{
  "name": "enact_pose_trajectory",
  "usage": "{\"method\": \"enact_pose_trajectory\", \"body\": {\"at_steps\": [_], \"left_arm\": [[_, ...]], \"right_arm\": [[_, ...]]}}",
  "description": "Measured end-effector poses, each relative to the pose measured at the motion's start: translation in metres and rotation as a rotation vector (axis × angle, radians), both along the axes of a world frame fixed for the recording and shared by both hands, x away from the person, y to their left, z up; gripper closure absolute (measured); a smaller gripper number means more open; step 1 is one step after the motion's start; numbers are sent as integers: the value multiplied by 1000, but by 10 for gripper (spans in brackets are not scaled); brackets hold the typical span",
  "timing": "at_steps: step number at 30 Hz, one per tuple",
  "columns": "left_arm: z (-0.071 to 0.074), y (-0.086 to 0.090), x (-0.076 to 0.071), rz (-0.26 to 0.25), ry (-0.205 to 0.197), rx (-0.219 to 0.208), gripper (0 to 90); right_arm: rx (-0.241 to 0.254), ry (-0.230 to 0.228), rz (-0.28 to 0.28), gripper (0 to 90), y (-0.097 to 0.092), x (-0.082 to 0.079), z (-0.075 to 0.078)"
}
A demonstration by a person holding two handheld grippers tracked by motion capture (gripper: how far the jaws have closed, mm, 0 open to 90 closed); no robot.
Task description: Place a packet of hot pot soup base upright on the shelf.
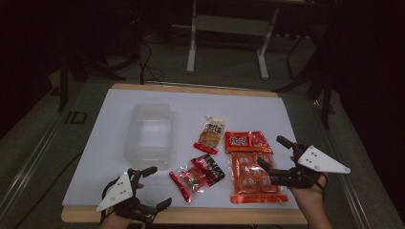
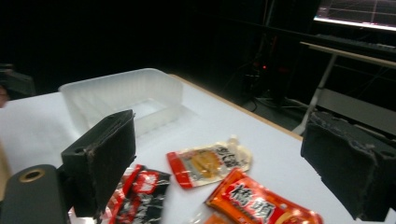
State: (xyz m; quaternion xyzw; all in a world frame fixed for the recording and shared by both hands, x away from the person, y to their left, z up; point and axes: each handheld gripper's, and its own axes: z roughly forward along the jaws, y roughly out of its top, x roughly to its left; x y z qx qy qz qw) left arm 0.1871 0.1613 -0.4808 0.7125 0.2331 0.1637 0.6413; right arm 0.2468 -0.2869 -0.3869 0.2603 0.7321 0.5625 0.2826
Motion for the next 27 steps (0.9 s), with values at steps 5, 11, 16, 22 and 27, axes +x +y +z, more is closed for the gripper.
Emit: {"method": "enact_pose_trajectory", "body": {"at_steps": [5, 11, 16, 22, 27], "left_arm": [[0, 2, 1, 14, -6, -13, 0], [-4, -1, 1, 30, -33, 1, 0], [-5, -1, 2, 24, -26, 11, 0], [-5, -1, 2, 17, -18, 8, 0], [-5, -3, 2, 6, -17, 12, 0]], "right_arm": [[5, 10, -21, 104, -4, 17, 3], [-16, 14, -48, 120, -7, 34, 5], [-9, 58, -70, 116, -12, 50, 0], [3, 128, -104, 99, -19, 70, -10], [-10, 162, -128, 99, -24, 87, -22]]}}
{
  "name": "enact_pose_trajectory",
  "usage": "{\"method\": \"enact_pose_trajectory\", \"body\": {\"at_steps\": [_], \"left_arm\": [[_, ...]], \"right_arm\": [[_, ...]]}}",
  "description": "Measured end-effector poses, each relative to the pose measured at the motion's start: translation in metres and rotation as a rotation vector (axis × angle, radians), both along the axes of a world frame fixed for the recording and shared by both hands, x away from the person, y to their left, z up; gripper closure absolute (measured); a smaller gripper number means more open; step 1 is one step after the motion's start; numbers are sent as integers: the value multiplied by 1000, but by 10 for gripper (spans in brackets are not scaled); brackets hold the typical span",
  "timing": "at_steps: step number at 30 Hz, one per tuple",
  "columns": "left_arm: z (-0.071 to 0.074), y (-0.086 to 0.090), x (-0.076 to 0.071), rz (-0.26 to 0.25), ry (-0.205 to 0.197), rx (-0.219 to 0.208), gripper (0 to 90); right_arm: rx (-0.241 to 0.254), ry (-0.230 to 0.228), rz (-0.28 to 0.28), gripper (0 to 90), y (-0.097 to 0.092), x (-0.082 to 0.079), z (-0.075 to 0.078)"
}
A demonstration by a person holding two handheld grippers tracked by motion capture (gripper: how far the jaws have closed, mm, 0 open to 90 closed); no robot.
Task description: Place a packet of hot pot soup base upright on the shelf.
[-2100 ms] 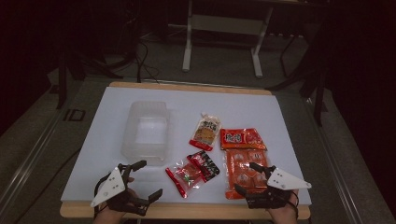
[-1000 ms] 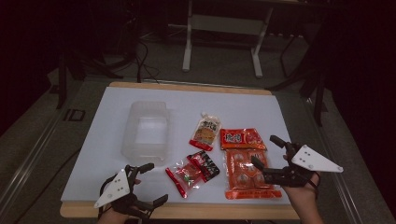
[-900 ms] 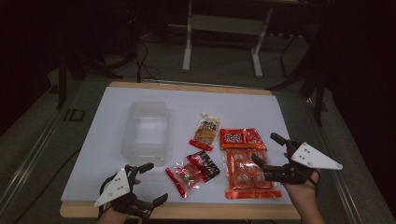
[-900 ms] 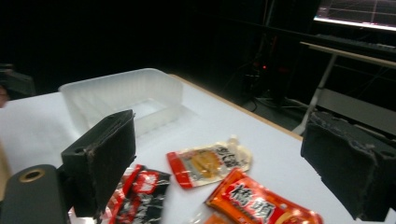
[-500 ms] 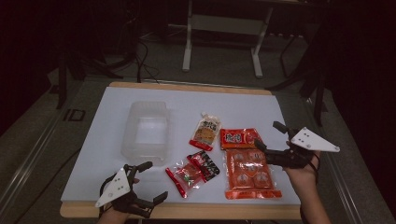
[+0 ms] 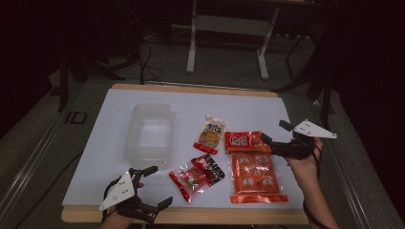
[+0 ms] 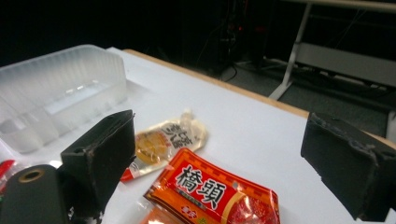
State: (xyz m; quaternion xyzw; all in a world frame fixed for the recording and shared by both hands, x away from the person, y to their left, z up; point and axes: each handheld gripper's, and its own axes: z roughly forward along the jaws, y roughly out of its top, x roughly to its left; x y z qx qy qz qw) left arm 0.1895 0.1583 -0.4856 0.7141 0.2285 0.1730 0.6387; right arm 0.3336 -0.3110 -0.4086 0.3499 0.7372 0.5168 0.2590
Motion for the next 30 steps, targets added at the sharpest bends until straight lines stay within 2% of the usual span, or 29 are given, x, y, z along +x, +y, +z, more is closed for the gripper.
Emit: {"method": "enact_pose_trajectory", "body": {"at_steps": [4, 8, 15, 18, 23, 26, 30], "left_arm": [[-3, -1, 1, 10, -18, 10, 0], [-5, 0, 2, 8, -12, 15, 0], [-5, 0, 2, 10, -12, 13, 0], [-5, 0, 3, 7, -9, 12, 0], [-5, -1, 3, 6, -9, 17, 0], [-6, -1, 3, 10, -8, 17, 0], [-6, 0, 3, 11, -9, 18, 0]], "right_arm": [[-18, 7, -14, 100, -2, 10, -8], [-43, 29, -20, 121, -4, 19, -16], [-51, 51, -39, 133, -7, 29, -26], [-59, 87, -47, 133, -8, 38, -33], [-75, 108, -64, 133, -7, 44, -39], [-74, 145, -72, 132, -8, 51, -46], [-85, 167, -80, 133, -9, 57, -55]]}}
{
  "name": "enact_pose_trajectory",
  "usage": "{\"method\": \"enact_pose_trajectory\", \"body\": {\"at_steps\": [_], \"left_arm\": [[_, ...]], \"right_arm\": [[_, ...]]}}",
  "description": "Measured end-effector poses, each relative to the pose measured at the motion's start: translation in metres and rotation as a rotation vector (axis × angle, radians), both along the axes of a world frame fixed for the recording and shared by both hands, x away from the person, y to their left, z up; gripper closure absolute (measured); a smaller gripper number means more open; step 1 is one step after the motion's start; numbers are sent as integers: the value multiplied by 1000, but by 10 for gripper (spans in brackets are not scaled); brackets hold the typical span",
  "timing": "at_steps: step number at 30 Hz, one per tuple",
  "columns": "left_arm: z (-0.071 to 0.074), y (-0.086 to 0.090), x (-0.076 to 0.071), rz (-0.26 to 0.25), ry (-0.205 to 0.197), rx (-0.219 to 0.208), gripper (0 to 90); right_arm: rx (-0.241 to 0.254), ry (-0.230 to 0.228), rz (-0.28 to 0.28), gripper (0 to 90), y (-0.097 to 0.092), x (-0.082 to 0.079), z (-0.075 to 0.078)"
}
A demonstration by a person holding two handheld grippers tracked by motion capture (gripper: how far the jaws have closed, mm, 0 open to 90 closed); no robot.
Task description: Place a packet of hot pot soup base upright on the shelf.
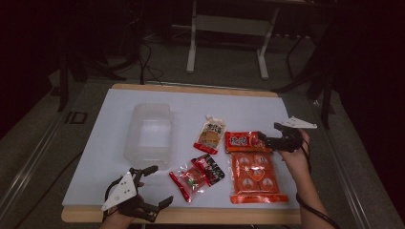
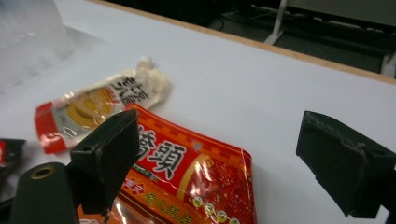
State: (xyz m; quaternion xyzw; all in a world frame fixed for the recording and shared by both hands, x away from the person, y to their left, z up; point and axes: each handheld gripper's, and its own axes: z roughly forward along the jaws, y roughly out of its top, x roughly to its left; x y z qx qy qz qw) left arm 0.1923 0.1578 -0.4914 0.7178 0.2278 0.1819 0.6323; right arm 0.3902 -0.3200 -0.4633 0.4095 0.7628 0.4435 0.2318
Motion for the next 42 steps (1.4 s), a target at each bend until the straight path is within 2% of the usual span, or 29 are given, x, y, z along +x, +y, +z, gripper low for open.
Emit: {"method": "enact_pose_trajectory", "body": {"at_steps": [5, 8, 9, 10, 14, 20, 26, 29, 32, 37, 38, 39, 42], "left_arm": [[-1, 0, 0, -2, 1, 6, 0], [-1, -1, 1, 2, 0, 7, 0], [-1, -1, 1, 2, 0, 7, 0], [-1, 0, 0, 0, 2, 6, 0], [-2, 0, 1, 0, 5, 4, 0], [-3, -1, 2, -3, 10, 6, 0], [-3, -2, 2, -11, 16, 7, 0], [-3, -2, 2, -11, 15, 9, 0], [-3, -2, 2, -12, 14, 6, 0], [-3, -2, 2, -17, 14, 9, 0], [-3, -2, 2, -17, 15, 8, 0], [-3, -2, 2, -17, 15, 8, 0], [-3, -2, 2, -18, 16, 10, 0]], "right_arm": [[-15, 27, -2, 142, -1, 5, -10], [-23, 51, -9, 171, -1, 9, -24], [-23, 51, -9, 171, -1, 9, -24], [-25, 64, -18, 182, -1, 12, -31], [-32, 90, -20, 186, -1, 16, -40], [-51, 113, -29, 212, -1, 22, -50], [-47, 148, -31, 237, -3, 26, -60], [-54, 151, -28, 250, -2, 27, -63], [-57, 156, -23, 311, -1, 26, -66], [-58, 173, -14, 351, -1, 27, -68], [-47, 185, -9, 406, -1, 27, -68], [-47, 185, -9, 406, -1, 27, -68], [-65, 191, 3, 460, 1, 26, -69]]}}
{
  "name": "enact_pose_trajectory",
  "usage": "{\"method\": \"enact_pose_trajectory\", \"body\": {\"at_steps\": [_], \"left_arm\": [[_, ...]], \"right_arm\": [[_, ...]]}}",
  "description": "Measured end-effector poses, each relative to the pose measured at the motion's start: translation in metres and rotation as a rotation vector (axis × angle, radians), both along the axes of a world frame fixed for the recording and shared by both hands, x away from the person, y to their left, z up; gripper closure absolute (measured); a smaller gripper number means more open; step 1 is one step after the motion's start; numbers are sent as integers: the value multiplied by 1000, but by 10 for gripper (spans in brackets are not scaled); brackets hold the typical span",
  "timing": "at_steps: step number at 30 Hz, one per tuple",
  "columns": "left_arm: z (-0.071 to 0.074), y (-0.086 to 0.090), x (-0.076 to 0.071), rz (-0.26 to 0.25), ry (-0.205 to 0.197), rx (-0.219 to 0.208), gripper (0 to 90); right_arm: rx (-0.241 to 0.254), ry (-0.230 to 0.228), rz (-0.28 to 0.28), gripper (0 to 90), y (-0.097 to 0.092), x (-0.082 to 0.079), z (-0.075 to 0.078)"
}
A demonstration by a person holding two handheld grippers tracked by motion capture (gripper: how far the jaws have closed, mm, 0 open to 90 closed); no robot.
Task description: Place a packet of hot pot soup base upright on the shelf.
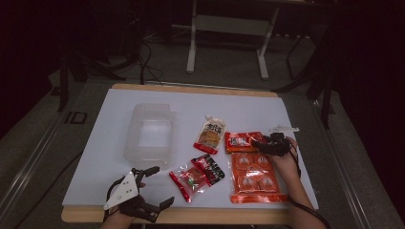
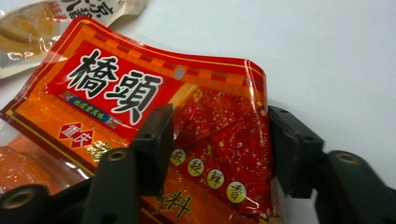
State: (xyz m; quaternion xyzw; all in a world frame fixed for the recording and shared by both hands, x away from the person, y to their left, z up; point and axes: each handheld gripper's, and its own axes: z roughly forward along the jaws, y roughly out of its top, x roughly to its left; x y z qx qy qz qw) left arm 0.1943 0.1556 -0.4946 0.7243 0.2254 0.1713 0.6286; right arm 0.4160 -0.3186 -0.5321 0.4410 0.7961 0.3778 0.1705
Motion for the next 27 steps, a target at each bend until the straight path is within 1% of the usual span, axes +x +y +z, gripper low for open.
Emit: {"method": "enact_pose_trajectory", "body": {"at_steps": [1, 2, 3, 4, 5, 6, 7, 8, 9, 11, 13, 15, 16, 17, 18, 19, 20, 21, 22, 27], "left_arm": [[0, 0, 0, -1, 0, 1, 0], [0, 0, 0, -2, 0, 3, 0], [0, 0, 0, -2, 0, 3, 0], [0, 0, 0, -2, -1, 4, 0], [0, 0, 0, -2, -1, 4, 0], [0, -1, 0, -3, 0, 3, 0], [0, -1, 0, -3, 0, 3, 0], [0, -1, 0, -2, 0, 4, 0], [0, -1, 0, -3, 0, 4, 0], [0, -1, 0, -4, -2, 7, 0], [0, -1, 0, -6, -1, 8, 0], [0, -1, 0, -5, -1, 8, 0], [0, -1, 0, -3, 0, 5, 0], [0, -1, 0, -3, 0, 5, 0], [0, -1, 0, -2, 1, 5, 0], [0, -1, 0, -2, 1, 5, 0], [0, -1, 0, -3, 0, 7, 0], [0, -1, 0, -3, 0, 7, 0], [0, -1, 1, -4, 0, 7, 0], [0, -1, 1, -3, 1, 10, 0]], "right_arm": [[-10, 2, -2, 482, 1, 0, 0], [-26, 2, -2, 554, 2, -1, 0], [-26, 2, -2, 554, 2, -1, 0], [-29, 2, -2, 591, 2, -1, 0], [-35, 3, -4, 670, 2, -1, 1], [-62, 4, -5, 713, 3, -1, 1], [-62, 4, -5, 713, 3, -1, 1], [-78, 14, 1, 789, 5, -1, 3], [-78, 14, 1, 789, 5, -1, 3], [-75, 27, 8, 840, 6, -1, 4], [-68, 38, 9, 862, 6, -1, 5], [-72, 36, 8, 874, 6, -1, 8], [-71, 29, 6, 878, 6, -3, 11], [-71, 29, 6, 878, 6, -3, 11], [-69, 20, 2, 881, 6, -5, 16], [-69, 20, 2, 881, 6, -5, 16], [-67, 9, 3, 884, 6, -7, 20], [-67, 9, 3, 884, 6, -7, 20], [-66, -2, 3, 886, 5, -9, 24], [-49, -16, -3, 887, 3, -13, 32]]}}
